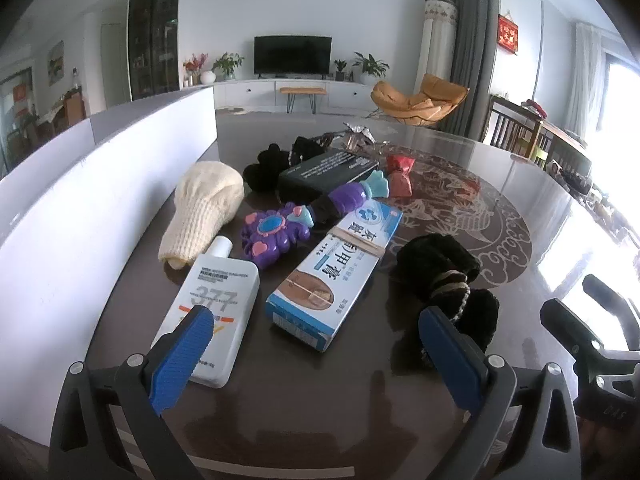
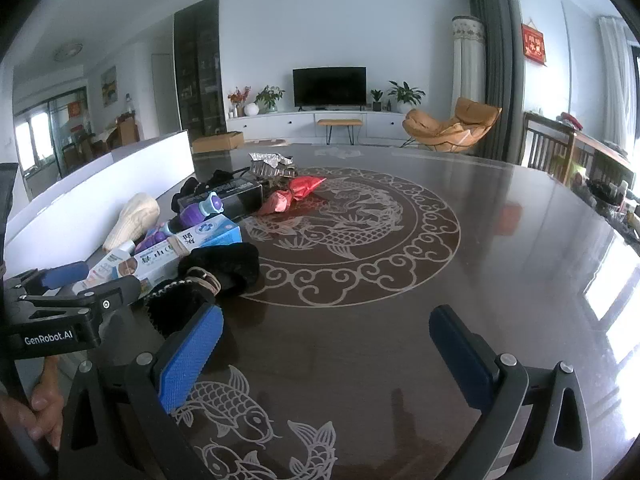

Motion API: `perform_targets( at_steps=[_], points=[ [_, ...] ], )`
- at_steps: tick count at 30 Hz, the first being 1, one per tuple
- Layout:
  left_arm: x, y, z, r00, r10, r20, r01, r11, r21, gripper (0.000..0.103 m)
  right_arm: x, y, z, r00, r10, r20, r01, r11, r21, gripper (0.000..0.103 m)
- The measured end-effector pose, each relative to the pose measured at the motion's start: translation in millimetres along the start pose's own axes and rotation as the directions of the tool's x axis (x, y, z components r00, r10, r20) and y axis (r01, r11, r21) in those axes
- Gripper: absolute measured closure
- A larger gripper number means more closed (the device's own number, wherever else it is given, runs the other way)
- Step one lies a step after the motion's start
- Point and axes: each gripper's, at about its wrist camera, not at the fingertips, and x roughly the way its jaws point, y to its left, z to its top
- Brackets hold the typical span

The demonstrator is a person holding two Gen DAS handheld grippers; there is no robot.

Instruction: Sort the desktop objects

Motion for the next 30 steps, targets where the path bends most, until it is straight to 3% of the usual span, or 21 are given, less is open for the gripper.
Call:
perform_targets(
  at_steps=[30],
  points=[
    [6.8,-1.5,-2.7,0.999,0.040,-0.030,-0.040,0.999,0.006,0.000,7.8,-2.0,-0.7,0.999,0.038,-0.034,-0.038,0.999,0.017,0.000]
  ],
)
